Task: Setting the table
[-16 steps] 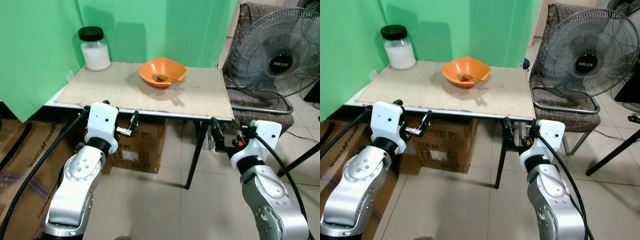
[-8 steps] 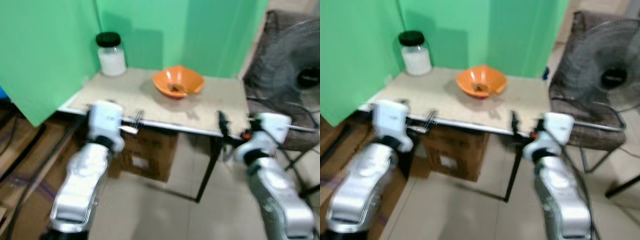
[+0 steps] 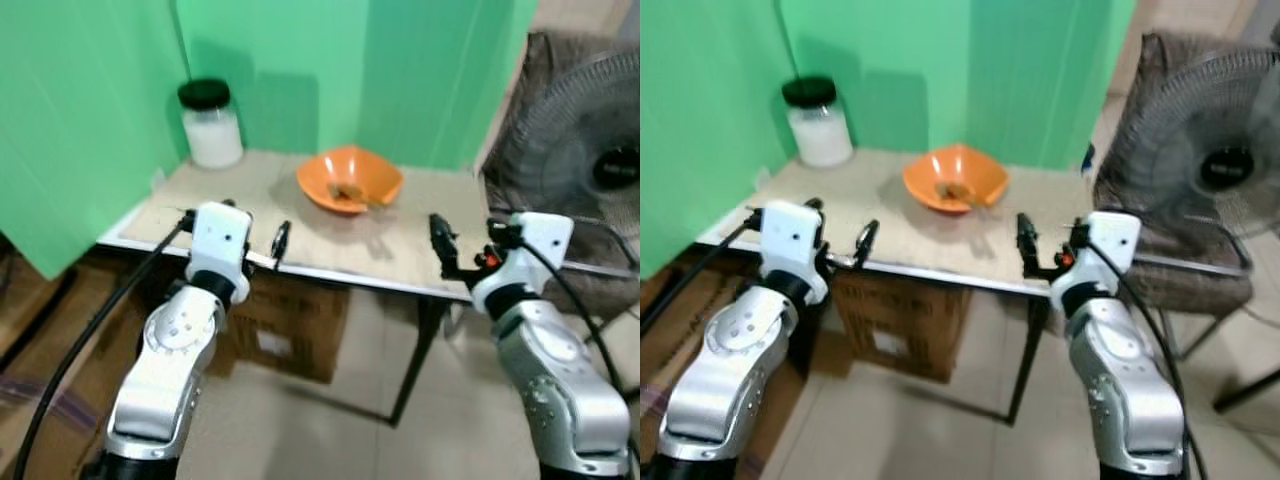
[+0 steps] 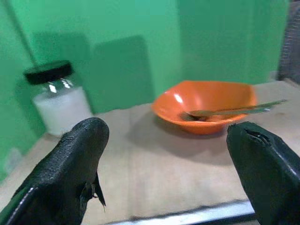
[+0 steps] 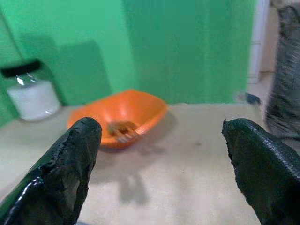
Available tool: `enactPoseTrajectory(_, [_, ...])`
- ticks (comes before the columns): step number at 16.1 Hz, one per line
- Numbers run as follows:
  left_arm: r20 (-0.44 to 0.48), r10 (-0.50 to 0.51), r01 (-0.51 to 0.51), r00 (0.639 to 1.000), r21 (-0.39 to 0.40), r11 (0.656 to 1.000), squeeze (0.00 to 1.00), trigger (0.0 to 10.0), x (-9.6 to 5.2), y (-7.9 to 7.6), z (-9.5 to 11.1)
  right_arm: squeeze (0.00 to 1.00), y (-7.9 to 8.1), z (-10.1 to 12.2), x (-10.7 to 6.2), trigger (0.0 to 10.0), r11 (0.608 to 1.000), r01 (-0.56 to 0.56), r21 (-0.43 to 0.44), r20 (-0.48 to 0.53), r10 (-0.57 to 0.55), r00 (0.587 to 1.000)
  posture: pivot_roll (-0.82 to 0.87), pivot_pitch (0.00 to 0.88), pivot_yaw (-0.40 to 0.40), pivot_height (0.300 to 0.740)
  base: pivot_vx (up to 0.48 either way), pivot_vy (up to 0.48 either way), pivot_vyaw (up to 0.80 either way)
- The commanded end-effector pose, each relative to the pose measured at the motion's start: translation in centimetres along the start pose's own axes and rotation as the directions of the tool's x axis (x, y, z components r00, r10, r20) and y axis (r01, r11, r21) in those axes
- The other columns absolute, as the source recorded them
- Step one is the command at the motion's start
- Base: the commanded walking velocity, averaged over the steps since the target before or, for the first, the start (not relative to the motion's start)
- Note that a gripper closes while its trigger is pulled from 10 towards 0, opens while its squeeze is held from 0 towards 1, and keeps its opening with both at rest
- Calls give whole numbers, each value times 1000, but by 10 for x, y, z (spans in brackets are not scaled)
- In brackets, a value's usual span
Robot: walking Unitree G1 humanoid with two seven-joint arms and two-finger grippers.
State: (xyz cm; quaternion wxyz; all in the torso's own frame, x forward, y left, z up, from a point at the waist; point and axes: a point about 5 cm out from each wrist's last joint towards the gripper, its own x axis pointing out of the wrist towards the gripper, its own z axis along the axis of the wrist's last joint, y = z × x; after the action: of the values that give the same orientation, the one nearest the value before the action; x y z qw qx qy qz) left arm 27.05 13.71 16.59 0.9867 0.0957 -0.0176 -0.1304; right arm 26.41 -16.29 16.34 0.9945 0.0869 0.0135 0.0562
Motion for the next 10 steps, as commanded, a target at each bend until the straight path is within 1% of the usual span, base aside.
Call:
enactPoseTrajectory(1, [2, 17, -17, 1000, 19, 1000, 0, 10000, 2, 7, 0, 0, 10, 2, 4, 10000, 998, -61, 12, -7, 61, 998, 50, 0, -3, 740, 296, 0, 0])
enactPoseTrajectory(5, [1, -2, 2, 1000, 22, 1000, 0, 10000, 2, 3, 0, 0, 8, 4, 7, 10000, 998, -57, 19, -15, 58, 998, 47, 0, 0, 740, 297, 0, 0])
enactPoseTrajectory(10, [2, -17, 17, 1000, 26, 1000, 0, 10000, 2, 0, -1, 0, 9, 6, 11, 10000, 998, -62, 7, -23, 62, 998, 48, 0, -1, 740, 298, 0, 0])
